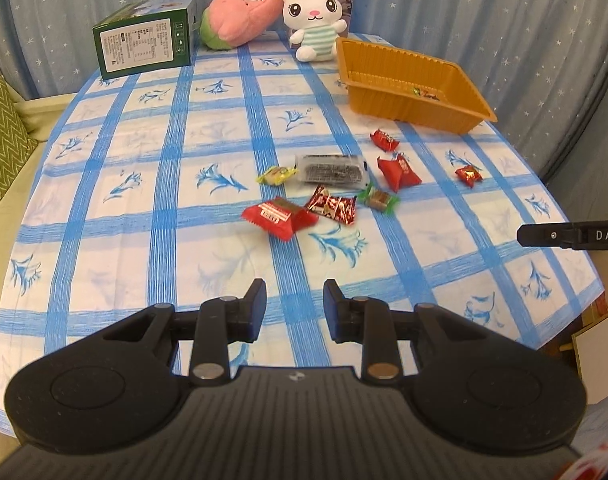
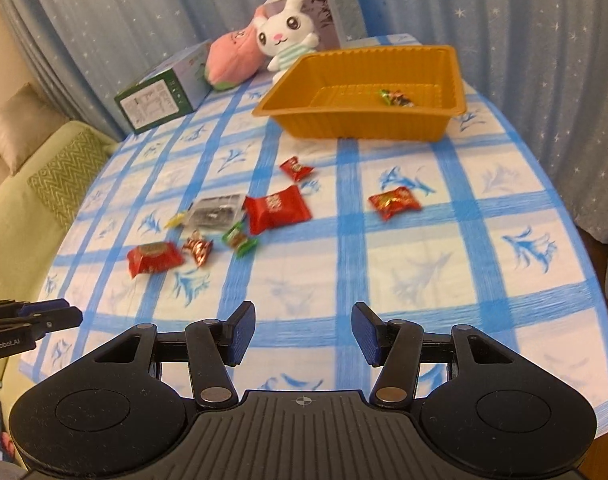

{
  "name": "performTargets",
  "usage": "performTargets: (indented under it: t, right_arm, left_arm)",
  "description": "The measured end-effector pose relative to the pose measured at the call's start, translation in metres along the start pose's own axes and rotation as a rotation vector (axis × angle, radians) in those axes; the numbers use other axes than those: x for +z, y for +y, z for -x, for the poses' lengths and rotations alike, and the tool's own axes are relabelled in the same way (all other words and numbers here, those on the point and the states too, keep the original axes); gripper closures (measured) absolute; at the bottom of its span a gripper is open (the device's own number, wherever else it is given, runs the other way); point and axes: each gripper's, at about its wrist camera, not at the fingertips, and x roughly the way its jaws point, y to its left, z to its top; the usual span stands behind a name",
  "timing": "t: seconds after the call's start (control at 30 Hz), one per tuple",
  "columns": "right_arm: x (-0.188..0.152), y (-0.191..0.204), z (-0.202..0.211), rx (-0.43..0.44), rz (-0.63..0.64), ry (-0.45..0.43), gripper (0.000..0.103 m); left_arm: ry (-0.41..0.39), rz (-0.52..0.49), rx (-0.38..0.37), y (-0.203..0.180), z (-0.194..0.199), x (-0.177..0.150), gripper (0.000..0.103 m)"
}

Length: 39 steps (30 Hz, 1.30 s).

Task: Organize snacks
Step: 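Withdraw both tools from the tray back over the scattered snacks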

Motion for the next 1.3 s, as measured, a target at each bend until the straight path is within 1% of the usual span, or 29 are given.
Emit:
performTargets:
  t: [0.37,0.53,0.67,0.87,1.03,1.17,1.3]
  right_arm:
    - [-0.009,0.014,-0.011,0.010,0.039,0.015,0.049]
    - [-0.007,0.015,-0.012,0.018,0.049,0.010,0.049]
    - [-0.003,0.015,-0.015,0.023,0.054,0.007,0.049]
    - [0.005,0.010,-0.021,0.023,0.052,0.001,0.049]
    - [0.012,0.006,-0.026,0.023,0.053,0.001,0.049]
    - [0.017,0.001,-0.031,0.024,0.047,0.009,0.049]
    - [0.021,-0.004,-0.037,0.022,0.040,0.021,0.049]
  left_arm:
    - [-0.004,-0.025,0.005,-0.004,-0.002,-0.007,0.074]
    - [-0.016,-0.052,0.005,-0.008,-0.005,-0.002,0.071]
    - [-0.034,-0.094,0.014,-0.012,-0.010,0.006,0.069]
    - [-0.051,-0.164,0.025,-0.017,-0.030,0.025,0.069]
    - [-0.052,-0.222,0.050,-0.018,-0.052,0.042,0.069]
    - [-0.046,-0.269,0.046,-0.019,-0.071,0.055,0.069]
    - [-0.017,-0.314,0.027,-0.020,-0.090,0.063,0.069]
